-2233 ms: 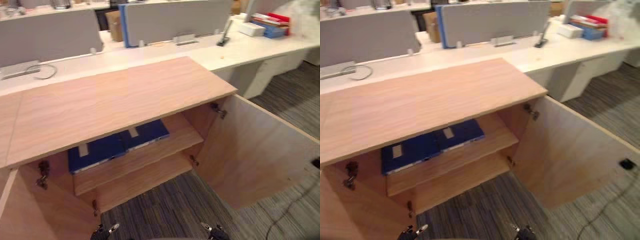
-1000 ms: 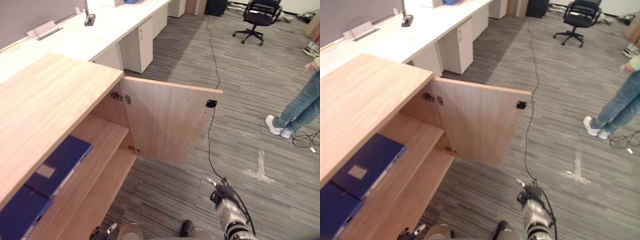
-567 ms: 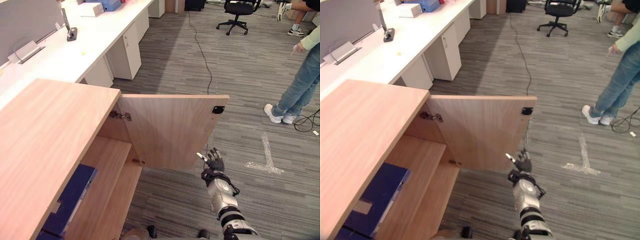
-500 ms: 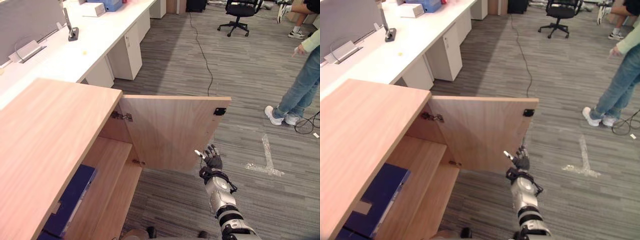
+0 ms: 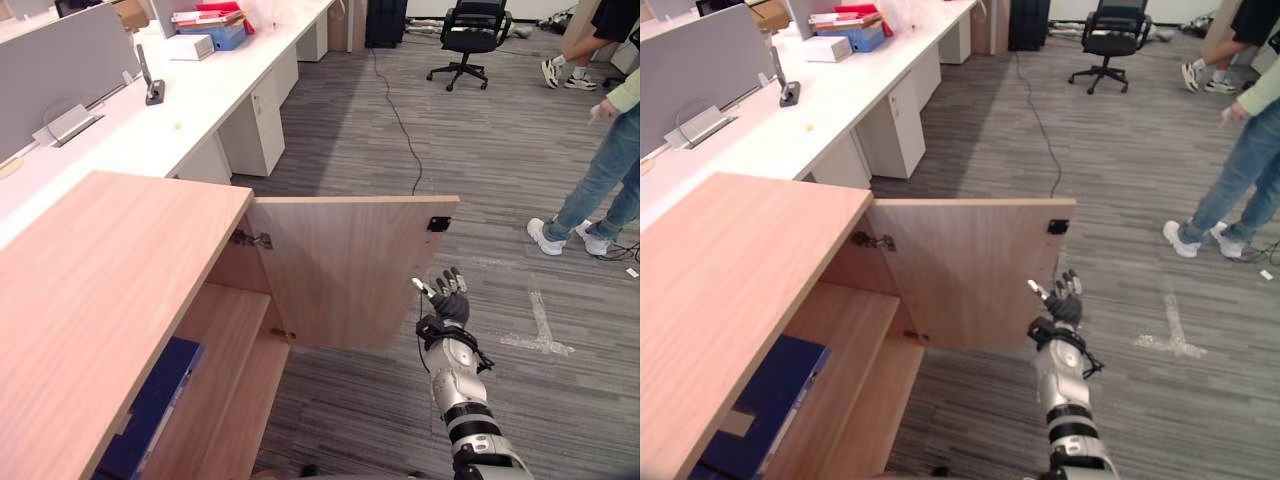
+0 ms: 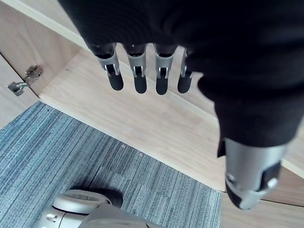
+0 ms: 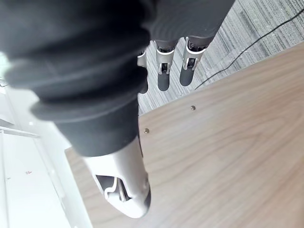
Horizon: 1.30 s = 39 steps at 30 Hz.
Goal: Walk over to the cabinet, pick up the folder, carry it to the office cabinet, place the folder inside the office cabinet, then close the office cabinet door
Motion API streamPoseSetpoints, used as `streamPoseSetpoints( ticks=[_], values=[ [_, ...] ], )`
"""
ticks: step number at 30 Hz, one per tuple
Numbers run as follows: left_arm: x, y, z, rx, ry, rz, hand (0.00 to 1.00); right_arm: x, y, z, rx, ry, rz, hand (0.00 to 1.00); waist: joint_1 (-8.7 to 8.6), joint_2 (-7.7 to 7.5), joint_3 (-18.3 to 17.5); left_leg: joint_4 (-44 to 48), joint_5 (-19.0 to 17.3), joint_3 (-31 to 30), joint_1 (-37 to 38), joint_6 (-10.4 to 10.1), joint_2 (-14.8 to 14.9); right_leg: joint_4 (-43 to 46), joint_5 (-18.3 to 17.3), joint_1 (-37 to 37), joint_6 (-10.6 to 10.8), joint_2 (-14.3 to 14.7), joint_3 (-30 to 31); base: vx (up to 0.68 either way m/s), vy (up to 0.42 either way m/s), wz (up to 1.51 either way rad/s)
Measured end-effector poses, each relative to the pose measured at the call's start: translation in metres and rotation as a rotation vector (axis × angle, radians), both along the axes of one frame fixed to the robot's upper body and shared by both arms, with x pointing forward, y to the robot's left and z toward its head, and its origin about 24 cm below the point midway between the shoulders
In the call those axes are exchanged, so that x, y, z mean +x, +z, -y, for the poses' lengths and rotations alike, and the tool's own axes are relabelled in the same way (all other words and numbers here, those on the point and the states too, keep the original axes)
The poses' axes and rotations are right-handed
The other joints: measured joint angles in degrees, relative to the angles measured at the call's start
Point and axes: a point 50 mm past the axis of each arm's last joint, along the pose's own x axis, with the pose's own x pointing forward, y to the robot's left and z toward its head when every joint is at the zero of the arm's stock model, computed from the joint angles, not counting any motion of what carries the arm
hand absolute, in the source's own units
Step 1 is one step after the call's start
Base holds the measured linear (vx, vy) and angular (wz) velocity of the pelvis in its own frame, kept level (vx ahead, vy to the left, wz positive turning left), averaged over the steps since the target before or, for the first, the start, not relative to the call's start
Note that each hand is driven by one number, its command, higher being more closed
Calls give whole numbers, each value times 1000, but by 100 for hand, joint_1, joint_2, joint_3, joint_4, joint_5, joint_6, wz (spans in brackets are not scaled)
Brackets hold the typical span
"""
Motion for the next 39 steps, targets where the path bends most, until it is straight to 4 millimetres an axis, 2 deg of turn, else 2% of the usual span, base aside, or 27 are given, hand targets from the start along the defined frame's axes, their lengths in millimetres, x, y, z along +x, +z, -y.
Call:
streamPoseSetpoints(
  ticks=[3, 9, 14, 21, 25, 27, 30, 33, 39],
  values=[
    [-1, 0, -2, 4, 16, -1, 0, 11, 13, -1, -8, 6, 41, 0, 9, -18, -25, -8, 8, -12, -64, -73, 161, -256, 90, 47, -47, 217, -50, -27, -41, -5],
    [-2, 1, -4, 9, 29, 2, 0, 17, 25, 12, -52, -6, 70, 0, 30, -75, -95, -48, 86, -360, -206, -218, 378, -569, 142, 228, -93, 517, -449, 21, -65, 26],
    [1, 2, -4, 10, 26, 21, 0, 44, 54, 14, -77, 5, 134, 0, 140, -96, -86, -78, 137, -505, -288, -300, 451, -673, 145, 267, -121, 633, -605, 13, -15, 15],
    [3, 4, -11, 22, 43, 36, 0, 55, 52, 26, -71, -55, 57, 0, 235, -272, 25, -62, 161, -737, -297, -318, 443, -694, 102, 404, -186, 649, -792, 2, 19, 16],
    [4, 5, -11, 23, 44, 39, 0, 63, 57, 33, -77, -60, 39, 0, 239, -273, 60, -32, 178, -834, -383, -331, 442, -672, 53, 402, -250, 650, -893, -22, 9, 15],
    [5, 5, -11, 22, 44, 42, 0, 67, 64, 40, -71, -76, 43, 0, 239, -262, 202, 28, 203, -986, -417, -359, 463, -590, -3, 410, -295, 668, -1009, -11, -2, 25],
    [5, 5, -11, 22, 44, 42, 0, 68, 63, 43, -89, -75, 20, 0, 245, -261, 227, 44, 229, -1086, -489, -391, 496, -590, -21, 404, -322, 711, -1100, -35, -18, 15],
    [8, 5, -11, 23, 41, 48, 0, 76, 67, 39, -104, -52, 0, 0, 258, -252, 373, 32, 218, -1146, -512, -464, 590, -596, -77, 406, -355, 821, -1101, -71, -60, 2],
    [17, 6, -12, 24, 29, 73, 0, 80, 69, 33, -274, 108, -54, 0, 260, -237, 469, 28, 281, -1263, -590, -625, 868, -699, -133, 396, -435, 1145, -1143, -24, -88, 3]
  ],
)
